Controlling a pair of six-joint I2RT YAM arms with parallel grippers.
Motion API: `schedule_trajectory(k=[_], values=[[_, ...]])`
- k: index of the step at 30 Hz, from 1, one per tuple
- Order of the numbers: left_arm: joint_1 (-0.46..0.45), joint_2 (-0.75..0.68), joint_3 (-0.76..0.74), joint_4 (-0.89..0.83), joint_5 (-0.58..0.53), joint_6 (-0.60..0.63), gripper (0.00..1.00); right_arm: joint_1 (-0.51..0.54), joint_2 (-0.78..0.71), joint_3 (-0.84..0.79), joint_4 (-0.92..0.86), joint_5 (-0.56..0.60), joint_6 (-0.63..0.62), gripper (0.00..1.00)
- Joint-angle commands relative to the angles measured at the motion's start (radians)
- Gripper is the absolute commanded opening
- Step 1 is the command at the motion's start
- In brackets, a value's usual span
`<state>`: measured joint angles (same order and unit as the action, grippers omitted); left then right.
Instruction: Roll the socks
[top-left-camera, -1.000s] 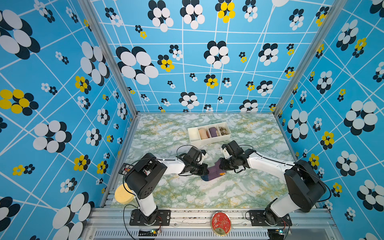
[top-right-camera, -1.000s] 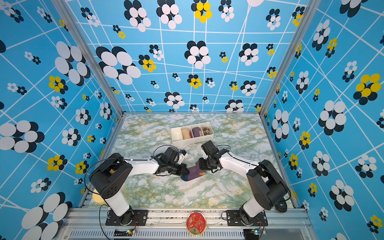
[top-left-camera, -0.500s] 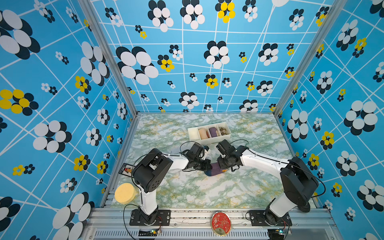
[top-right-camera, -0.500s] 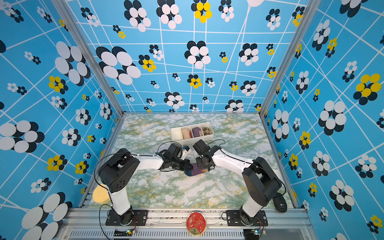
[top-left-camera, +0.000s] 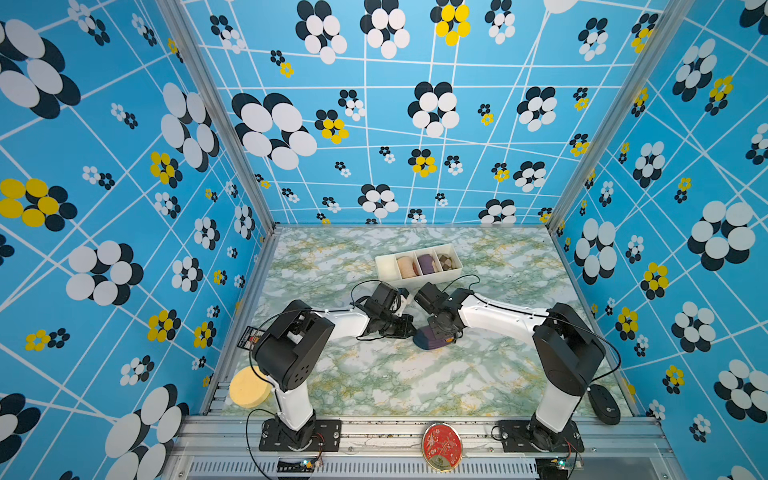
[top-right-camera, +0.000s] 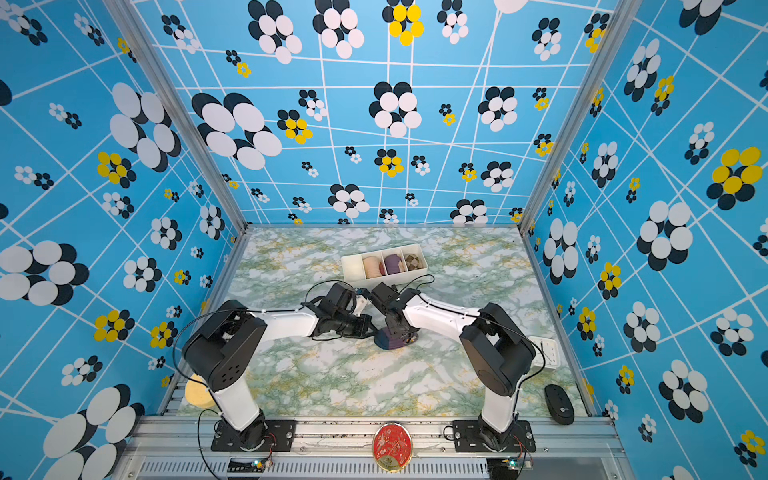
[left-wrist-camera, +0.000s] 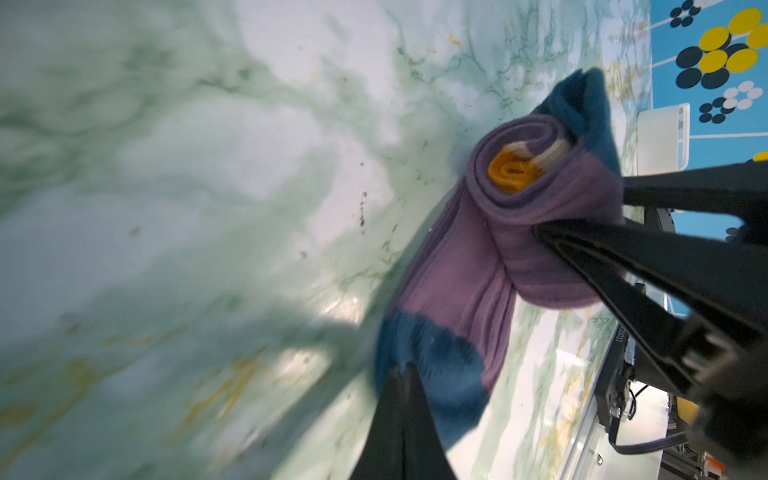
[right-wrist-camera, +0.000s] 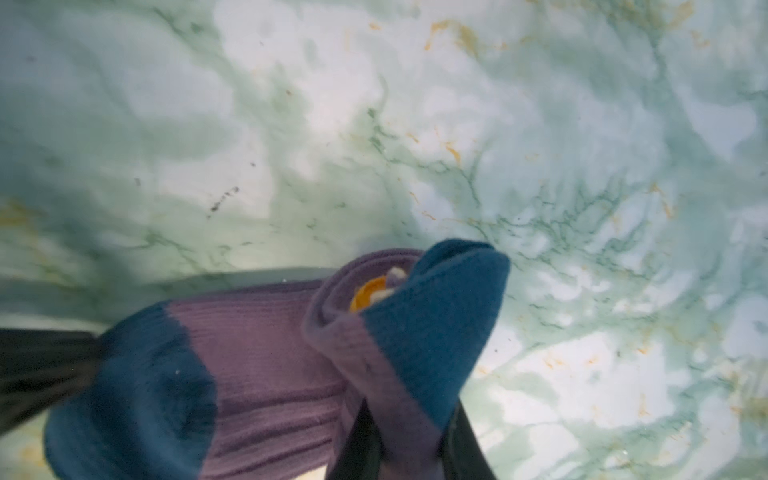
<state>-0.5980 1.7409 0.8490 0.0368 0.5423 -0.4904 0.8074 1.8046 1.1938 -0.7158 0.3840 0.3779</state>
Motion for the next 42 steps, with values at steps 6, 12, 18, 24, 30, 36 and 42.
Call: schedule_trajectory(k=[6,12,18,24,30,36,42], values=[[0.069,-0.27,-0.056,-0.144,-0.022,0.021,0.0,0.069,0.076,0.082,-0.147,0.145,0.029,0.07],[0.111,-0.432,-0.072,-0.27,-0.075,0.065,0.0,0.105,0.137,0.116,-0.163,0.14,0.051,0.08],[0.163,-0.534,-0.103,-0.33,-0.087,0.082,0.02,0.132,0.166,0.133,-0.176,0.133,0.065,0.11],[0.191,-0.582,-0.127,-0.348,-0.087,0.088,0.02,0.157,0.168,0.135,-0.177,0.12,0.078,0.19],[0.201,-0.592,-0.135,-0.351,-0.082,0.09,0.03,0.177,0.176,0.133,-0.172,0.095,0.082,0.26],[0.21,-0.59,-0.138,-0.354,-0.08,0.094,0.03,0.189,0.167,0.129,-0.165,0.074,0.085,0.31],[0.212,-0.576,-0.138,-0.346,-0.077,0.096,0.04,0.196,0.133,0.112,-0.151,0.042,0.085,0.35]])
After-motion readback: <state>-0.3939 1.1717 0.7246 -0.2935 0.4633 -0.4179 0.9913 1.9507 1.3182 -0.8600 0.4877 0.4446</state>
